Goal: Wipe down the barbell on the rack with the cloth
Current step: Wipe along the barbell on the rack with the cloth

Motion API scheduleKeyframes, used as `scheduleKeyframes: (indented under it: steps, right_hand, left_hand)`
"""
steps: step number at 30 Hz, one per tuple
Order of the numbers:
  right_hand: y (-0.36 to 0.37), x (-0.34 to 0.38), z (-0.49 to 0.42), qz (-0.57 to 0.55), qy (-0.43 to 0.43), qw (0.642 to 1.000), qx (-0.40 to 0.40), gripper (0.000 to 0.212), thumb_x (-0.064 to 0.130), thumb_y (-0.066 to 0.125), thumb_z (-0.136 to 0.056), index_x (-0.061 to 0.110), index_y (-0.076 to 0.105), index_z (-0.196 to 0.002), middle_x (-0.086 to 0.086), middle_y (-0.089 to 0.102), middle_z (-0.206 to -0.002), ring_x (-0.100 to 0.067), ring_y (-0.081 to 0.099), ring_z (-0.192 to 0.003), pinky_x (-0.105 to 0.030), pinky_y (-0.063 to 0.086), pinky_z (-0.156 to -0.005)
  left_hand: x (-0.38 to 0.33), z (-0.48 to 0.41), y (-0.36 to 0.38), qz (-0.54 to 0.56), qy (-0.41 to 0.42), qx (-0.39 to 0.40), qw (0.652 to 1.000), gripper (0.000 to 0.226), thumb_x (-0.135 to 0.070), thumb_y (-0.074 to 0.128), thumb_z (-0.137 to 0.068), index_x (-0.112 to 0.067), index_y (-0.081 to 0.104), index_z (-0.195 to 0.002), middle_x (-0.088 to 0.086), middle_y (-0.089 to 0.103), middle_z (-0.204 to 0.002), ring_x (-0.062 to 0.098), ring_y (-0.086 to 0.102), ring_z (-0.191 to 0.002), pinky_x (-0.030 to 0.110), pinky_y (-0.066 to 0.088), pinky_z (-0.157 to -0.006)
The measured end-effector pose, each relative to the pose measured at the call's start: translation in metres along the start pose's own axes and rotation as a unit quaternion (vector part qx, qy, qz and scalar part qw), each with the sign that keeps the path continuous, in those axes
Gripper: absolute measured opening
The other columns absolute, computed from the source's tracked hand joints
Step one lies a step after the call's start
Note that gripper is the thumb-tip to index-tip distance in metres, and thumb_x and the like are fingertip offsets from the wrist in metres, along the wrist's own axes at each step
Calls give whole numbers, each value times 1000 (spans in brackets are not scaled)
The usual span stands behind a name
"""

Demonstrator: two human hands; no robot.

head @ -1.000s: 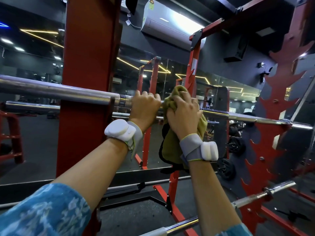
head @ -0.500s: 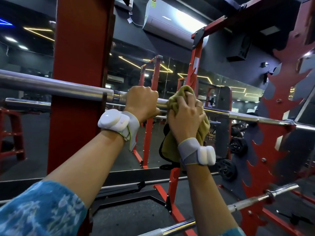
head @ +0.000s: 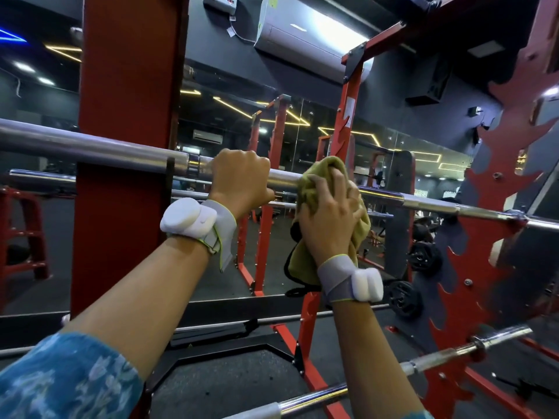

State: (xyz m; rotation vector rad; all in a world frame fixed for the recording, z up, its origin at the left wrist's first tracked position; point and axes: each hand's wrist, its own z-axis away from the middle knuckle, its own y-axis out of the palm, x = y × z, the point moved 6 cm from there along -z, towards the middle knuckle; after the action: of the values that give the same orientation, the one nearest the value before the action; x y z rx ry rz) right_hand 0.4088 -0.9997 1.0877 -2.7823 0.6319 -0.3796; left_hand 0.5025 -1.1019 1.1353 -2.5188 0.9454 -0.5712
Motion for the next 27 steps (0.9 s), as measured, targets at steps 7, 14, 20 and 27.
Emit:
scheduleKeyframes:
  steps: [7,14,20,27]
  right_hand:
    - [5,-23,16,-45,5,998,-40,36,29,49,-81,16,63,-112,-8,41,-137,-44,43,-119,-65,39,-90]
    - [-1,-16,2,-38,14,999,-4,39,18,56,-83,16,57,-122,-7,36,-144,-40,30,-130,-64,27,-101]
    - [3,-31,19,-47,24,998,-40,36,27,49,-81,16,62,-113,-8,41,-139,-43,39,-122,-65,35,-94]
    - [-8,-37,-9,-44,100,994,-2,38,16,56,-82,16,58,-120,-6,36,-145,-36,31,-131,-56,26,-105]
  left_hand:
    - [-1,2,2,-4,-10,-13,1000,30,-40,55,-83,-13,66,-90,3,49,-69,18,44,-65,30,32,-62]
    - [-2,5,4,-6,-11,-18,1000,34,-42,56,-84,-12,63,-97,4,45,-72,18,42,-69,31,30,-67]
    - [-2,4,1,9,-2,-13,1000,42,-51,54,-78,-12,62,-93,3,46,-71,20,43,-68,32,28,-68]
    - [-17,-12,2,11,30,75,997,35,-50,59,-78,-18,61,-93,4,51,-76,23,52,-74,31,36,-66]
